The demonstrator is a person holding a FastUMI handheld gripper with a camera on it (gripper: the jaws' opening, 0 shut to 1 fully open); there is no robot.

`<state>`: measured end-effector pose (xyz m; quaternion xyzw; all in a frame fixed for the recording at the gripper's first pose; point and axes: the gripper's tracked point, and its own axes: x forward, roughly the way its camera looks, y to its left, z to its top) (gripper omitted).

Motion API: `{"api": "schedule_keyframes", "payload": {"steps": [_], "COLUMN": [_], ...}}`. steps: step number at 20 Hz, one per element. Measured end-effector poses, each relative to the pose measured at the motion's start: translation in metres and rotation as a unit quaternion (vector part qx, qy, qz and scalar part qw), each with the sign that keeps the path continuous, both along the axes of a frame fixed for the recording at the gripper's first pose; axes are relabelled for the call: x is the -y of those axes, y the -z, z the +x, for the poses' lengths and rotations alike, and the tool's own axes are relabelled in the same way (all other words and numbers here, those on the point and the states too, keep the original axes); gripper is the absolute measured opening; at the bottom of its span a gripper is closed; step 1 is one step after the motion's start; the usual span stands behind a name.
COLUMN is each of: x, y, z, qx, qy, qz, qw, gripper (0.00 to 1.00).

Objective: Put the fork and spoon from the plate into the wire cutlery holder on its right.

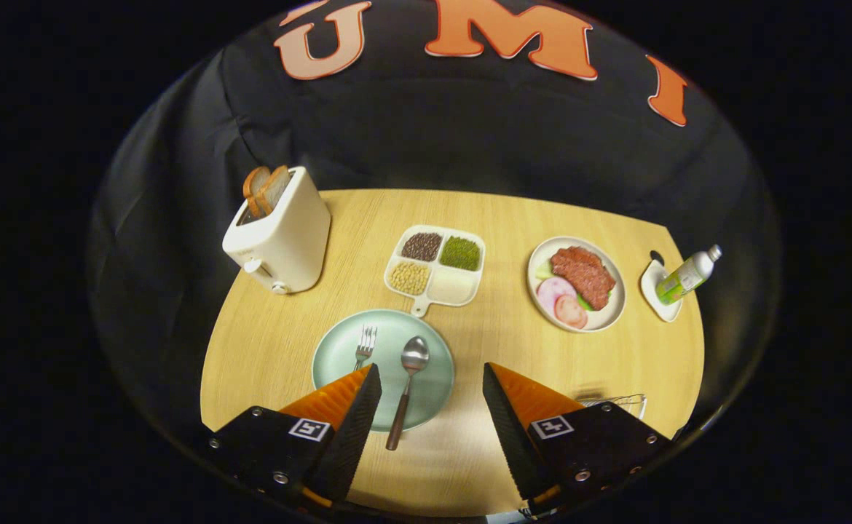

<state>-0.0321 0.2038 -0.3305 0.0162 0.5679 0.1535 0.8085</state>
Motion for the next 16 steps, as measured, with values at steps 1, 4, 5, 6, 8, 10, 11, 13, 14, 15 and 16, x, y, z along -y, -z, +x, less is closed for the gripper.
{"api": "schedule_keyframes", "payload": {"steps": [1, 4, 5, 6, 8, 10, 11, 13, 14, 15, 16], "x": [-0.008, -0.027, -0.032, -0.035, -0.038, -0.041, -0.042, -0.042, -0.042, -0.041, -0.042], "y": [0.009, 0.041, 0.051, 0.062, 0.079, 0.094, 0.101, 0.11, 0.115, 0.118, 0.122], "z": [-0.004, -0.02, -0.024, -0.028, -0.036, -0.043, -0.045, -0.05, -0.054, -0.055, -0.055], "qx": [-0.018, -0.083, -0.102, -0.12, -0.15, -0.171, -0.181, -0.198, -0.206, -0.211, -0.214], "qy": [-0.007, -0.015, -0.014, -0.01, -0.005, 0.0, 0.0, 0.004, 0.009, 0.015, 0.022], "qz": [0.001, -0.004, -0.004, -0.005, -0.012, -0.017, -0.023, -0.032, -0.037, -0.041, -0.043], "qw": [1.0, 0.996, 0.995, 0.993, 0.989, 0.985, 0.983, 0.98, 0.978, 0.977, 0.976], "gripper": [0.84, 0.76, 0.74, 0.69, 0.62, 0.56, 0.55, 0.45, 0.41, 0.37, 0.27]}}
